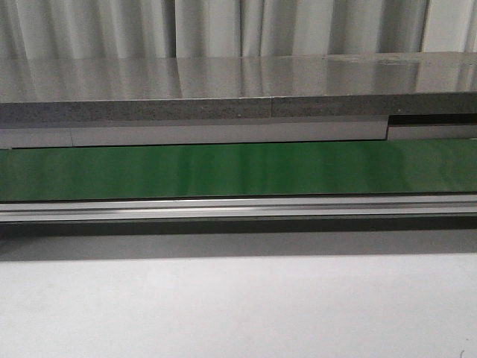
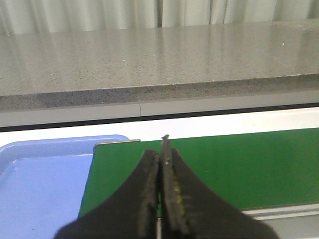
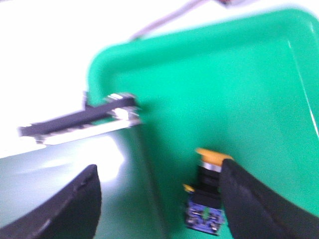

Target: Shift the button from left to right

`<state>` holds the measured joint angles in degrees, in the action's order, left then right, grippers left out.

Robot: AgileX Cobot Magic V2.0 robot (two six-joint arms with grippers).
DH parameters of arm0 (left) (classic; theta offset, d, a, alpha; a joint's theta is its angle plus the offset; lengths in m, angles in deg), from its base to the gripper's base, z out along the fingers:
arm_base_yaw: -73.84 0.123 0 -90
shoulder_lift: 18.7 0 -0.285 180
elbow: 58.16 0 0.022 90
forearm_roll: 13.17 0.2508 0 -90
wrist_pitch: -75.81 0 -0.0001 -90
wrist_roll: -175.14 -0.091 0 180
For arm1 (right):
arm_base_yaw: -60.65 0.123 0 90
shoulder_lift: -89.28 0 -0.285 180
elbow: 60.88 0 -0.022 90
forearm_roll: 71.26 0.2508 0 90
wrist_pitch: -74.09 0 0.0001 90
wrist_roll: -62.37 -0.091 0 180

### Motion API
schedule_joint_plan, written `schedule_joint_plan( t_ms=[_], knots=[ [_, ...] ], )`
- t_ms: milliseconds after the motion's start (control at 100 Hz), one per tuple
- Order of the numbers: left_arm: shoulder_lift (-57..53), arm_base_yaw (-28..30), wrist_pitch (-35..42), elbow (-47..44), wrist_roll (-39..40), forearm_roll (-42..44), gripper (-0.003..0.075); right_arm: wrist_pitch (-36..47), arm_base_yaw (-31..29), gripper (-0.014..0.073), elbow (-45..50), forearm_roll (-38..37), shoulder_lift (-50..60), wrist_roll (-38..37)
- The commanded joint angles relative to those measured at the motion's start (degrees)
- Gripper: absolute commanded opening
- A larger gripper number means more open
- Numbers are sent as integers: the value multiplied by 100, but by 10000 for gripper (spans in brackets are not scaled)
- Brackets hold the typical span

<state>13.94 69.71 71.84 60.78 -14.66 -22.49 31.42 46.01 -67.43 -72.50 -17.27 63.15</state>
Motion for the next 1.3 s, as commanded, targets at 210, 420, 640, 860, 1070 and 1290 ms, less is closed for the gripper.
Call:
schedule_joint_plan(
  t_ms=[210, 420, 640, 860, 1070, 1290],
  knots=[
    [16, -62, 451, 157, 4, -43, -20, 605, 1056, 509, 274, 53, 1596, 51],
    [16, -62, 451, 157, 4, -43, -20, 1241, 1660, 509, 1405, 124, 2768, 51],
    [16, -62, 451, 157, 4, -43, -20, 1782, 1760, 508, 2881, 285, 4216, 51],
    [16, -62, 451, 157, 4, -43, -20, 2111, 1760, 508, 4182, 285, 5679, 51],
    [16, -62, 451, 157, 4, -43, -20, 2086, 1760, 375, 4998, 285, 6949, 51],
    [16, -62, 451, 157, 4, -43, -20, 1925, 1760, 11, 5270, 285, 7614, 51]
  ],
)
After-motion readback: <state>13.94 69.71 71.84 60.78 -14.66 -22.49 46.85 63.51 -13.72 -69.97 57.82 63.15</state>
